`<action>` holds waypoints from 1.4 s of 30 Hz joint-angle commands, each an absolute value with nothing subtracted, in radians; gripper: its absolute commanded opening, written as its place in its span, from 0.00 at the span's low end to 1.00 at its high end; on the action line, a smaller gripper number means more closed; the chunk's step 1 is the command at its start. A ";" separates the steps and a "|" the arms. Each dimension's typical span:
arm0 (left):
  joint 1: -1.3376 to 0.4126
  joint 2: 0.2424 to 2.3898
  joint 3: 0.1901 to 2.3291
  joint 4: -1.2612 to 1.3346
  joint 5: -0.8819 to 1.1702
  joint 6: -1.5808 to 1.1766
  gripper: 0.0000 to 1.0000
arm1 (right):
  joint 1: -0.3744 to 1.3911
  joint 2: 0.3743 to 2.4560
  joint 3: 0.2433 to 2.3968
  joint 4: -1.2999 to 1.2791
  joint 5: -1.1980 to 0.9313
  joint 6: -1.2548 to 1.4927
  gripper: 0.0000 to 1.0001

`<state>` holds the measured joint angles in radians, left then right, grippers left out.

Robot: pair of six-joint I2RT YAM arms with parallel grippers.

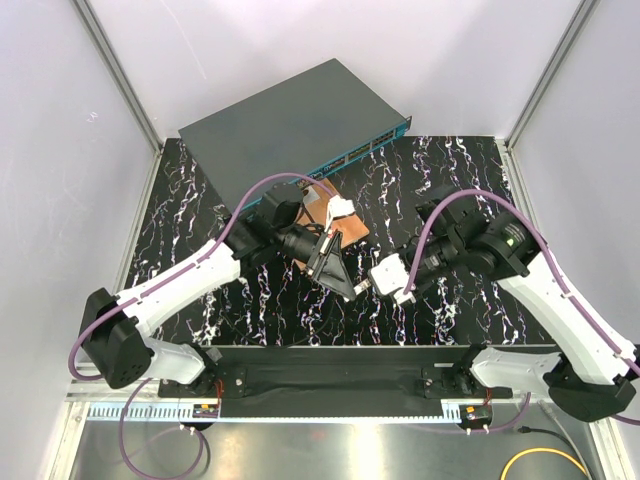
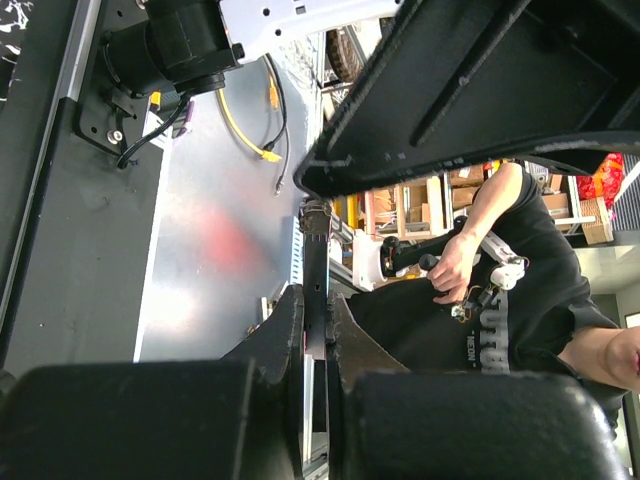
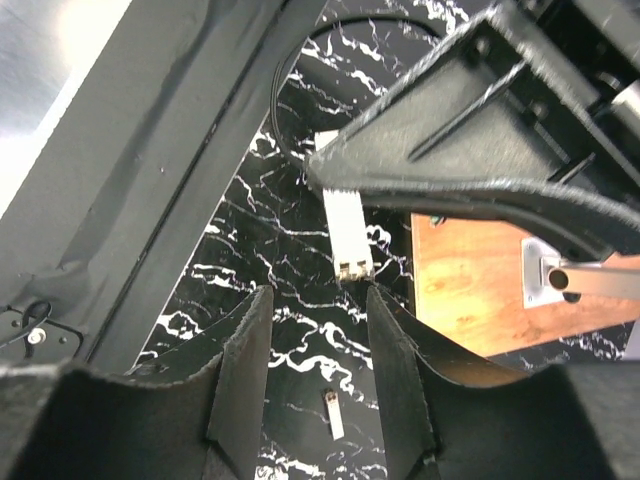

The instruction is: Insert the plug into the switch port

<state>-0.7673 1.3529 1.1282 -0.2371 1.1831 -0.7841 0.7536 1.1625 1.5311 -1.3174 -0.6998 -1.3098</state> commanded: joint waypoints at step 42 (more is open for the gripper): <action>-0.778 1.384 1.140 -0.086 1.216 -0.881 0.00 | 0.833 1.187 1.531 -1.227 -0.601 -1.272 0.00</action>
